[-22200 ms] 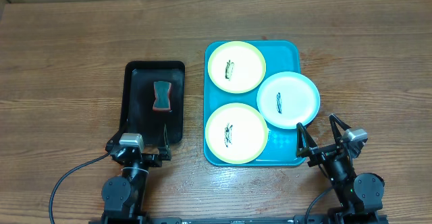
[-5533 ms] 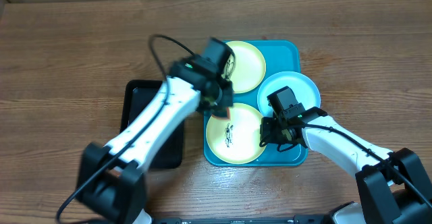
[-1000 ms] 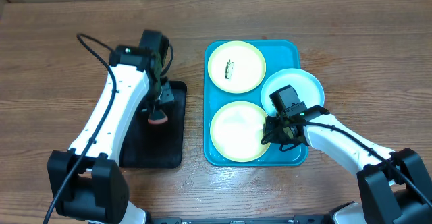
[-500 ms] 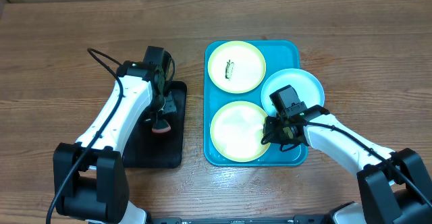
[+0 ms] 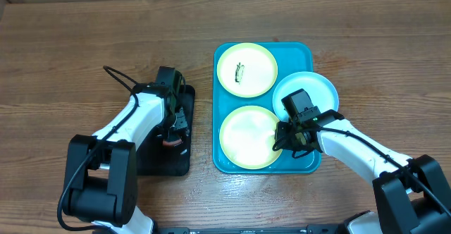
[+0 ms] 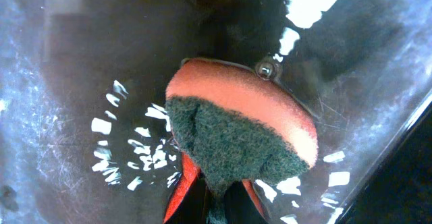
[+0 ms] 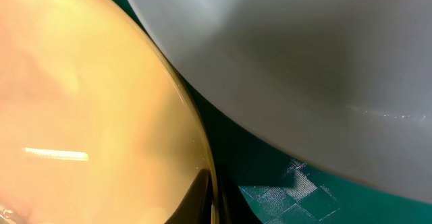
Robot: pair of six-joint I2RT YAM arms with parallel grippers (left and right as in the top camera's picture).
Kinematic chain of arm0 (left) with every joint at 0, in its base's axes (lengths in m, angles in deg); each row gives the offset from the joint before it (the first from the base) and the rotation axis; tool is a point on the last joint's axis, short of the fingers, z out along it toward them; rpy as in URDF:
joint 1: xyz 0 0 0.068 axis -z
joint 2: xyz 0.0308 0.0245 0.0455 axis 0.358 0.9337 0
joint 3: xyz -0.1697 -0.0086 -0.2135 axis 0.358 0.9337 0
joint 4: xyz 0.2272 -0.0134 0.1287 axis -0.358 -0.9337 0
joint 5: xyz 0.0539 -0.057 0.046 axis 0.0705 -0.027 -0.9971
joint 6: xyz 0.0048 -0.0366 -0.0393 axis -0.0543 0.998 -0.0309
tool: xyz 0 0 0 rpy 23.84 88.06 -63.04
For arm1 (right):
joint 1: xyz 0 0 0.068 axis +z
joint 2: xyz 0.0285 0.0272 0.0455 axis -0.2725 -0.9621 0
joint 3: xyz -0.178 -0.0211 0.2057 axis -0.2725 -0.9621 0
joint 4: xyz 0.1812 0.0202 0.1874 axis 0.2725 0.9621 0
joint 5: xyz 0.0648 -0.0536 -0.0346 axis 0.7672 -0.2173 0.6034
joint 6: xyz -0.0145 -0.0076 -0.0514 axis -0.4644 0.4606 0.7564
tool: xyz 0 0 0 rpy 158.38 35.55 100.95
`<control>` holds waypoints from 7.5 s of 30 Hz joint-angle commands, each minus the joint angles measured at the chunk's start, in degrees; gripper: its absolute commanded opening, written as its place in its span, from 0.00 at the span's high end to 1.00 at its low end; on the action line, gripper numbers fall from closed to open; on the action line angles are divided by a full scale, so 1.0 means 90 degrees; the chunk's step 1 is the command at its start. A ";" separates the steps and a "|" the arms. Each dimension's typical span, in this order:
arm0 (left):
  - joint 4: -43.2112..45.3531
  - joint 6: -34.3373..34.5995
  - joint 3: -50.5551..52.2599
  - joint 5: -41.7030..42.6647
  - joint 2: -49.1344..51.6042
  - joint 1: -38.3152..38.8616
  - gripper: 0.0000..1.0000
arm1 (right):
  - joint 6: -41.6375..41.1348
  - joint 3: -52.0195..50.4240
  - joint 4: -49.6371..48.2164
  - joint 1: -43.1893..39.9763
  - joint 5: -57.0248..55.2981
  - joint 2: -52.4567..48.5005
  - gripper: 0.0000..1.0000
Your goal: Clean dirty plates on tray and stack at the side
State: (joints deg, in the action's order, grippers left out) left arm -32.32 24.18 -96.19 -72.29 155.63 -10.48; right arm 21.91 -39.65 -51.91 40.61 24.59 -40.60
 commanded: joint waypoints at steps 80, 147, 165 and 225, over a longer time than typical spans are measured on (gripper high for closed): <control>-0.3820 -0.0185 -0.2992 0.0697 -0.4092 -0.2545 0.00 | 0.1656 0.4126 -0.0287 0.5421 -0.8847 -0.0889 0.96; -0.3801 -0.0328 -0.3563 0.0979 -0.5612 -0.2545 0.00 | 0.3519 0.4129 -0.1836 0.5540 -0.9347 -0.0797 0.96; -0.3818 -0.0328 -0.3563 0.0979 -0.5603 -0.2545 0.00 | 0.0457 0.4148 -0.0600 0.4410 -0.6438 -0.0707 0.96; -0.3825 -0.0328 -0.3563 0.0981 -0.5600 -0.2545 0.00 | 0.1681 0.2001 0.2115 -0.4260 0.0272 0.0340 0.42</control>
State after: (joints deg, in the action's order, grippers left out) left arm -66.76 22.11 -127.89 -62.69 105.14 -33.10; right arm 30.17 -23.00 -31.08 -0.26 22.75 -39.01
